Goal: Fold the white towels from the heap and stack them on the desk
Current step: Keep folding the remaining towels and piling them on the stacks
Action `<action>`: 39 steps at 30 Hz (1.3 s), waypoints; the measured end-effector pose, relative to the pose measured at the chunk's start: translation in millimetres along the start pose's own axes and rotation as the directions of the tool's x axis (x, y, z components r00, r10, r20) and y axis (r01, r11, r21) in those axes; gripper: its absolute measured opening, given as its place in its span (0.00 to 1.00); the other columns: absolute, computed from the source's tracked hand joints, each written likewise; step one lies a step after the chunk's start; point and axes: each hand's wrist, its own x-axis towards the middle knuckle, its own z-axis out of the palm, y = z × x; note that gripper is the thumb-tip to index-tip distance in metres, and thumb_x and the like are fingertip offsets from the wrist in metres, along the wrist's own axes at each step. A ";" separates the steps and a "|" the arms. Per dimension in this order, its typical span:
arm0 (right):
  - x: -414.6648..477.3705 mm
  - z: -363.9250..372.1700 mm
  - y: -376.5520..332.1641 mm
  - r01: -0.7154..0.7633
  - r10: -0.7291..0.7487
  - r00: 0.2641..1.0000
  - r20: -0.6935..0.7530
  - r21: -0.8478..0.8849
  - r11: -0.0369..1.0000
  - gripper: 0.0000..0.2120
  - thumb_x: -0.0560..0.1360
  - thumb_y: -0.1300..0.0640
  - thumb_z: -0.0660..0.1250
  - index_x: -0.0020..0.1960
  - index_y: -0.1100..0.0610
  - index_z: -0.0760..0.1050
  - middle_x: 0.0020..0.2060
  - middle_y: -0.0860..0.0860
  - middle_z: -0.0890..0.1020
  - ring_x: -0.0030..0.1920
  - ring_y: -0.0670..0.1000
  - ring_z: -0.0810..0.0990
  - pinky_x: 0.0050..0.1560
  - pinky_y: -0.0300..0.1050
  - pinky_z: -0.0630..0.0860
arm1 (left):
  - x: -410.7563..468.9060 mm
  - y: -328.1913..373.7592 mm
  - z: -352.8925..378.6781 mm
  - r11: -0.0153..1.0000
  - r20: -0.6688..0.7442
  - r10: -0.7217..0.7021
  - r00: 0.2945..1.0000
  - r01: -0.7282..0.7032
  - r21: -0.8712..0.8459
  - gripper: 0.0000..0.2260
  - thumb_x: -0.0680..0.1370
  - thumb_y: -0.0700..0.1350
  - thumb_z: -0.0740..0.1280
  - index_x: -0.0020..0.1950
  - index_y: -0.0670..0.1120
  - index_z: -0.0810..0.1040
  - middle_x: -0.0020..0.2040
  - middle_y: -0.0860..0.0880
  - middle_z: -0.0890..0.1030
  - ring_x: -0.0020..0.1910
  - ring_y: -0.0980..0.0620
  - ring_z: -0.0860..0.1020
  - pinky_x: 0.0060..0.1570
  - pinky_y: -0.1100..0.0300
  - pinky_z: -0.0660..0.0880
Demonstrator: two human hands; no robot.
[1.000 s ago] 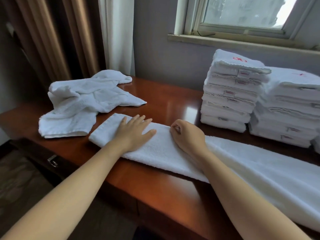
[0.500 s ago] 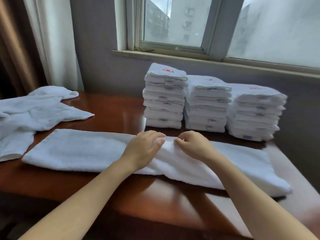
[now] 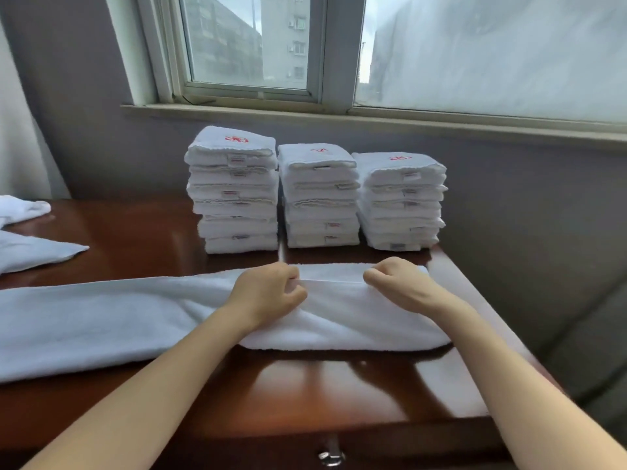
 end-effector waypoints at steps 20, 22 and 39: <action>52.1 22.4 27.5 -0.145 0.026 0.975 -0.222 -0.540 0.829 0.21 0.78 0.55 0.57 0.71 0.50 0.69 0.66 0.51 0.72 0.70 0.54 0.66 0.75 0.66 0.42 | 52.1 -11.0 29.2 0.998 -0.045 0.000 0.999 0.003 0.060 0.08 0.81 0.51 0.61 0.54 0.52 0.78 0.51 0.53 0.81 0.51 0.49 0.78 0.48 0.53 0.73; 47.2 44.6 24.2 -0.061 0.016 0.994 -0.109 -0.423 0.904 0.22 0.81 0.49 0.53 0.74 0.50 0.65 0.72 0.51 0.69 0.75 0.52 0.61 0.75 0.64 0.41 | 52.4 -14.9 33.4 1.000 -0.065 -0.015 0.998 0.015 -0.002 0.08 0.80 0.52 0.62 0.54 0.52 0.78 0.51 0.54 0.81 0.51 0.50 0.78 0.48 0.53 0.73; 25.0 34.4 58.0 -0.017 0.030 0.999 0.031 -0.374 0.927 0.31 0.79 0.33 0.47 0.79 0.42 0.50 0.80 0.46 0.51 0.79 0.48 0.44 0.77 0.56 0.40 | 28.6 8.5 35.4 0.999 -0.102 -0.029 0.994 0.027 -0.025 0.12 0.82 0.50 0.59 0.61 0.53 0.80 0.53 0.53 0.80 0.52 0.49 0.79 0.51 0.55 0.74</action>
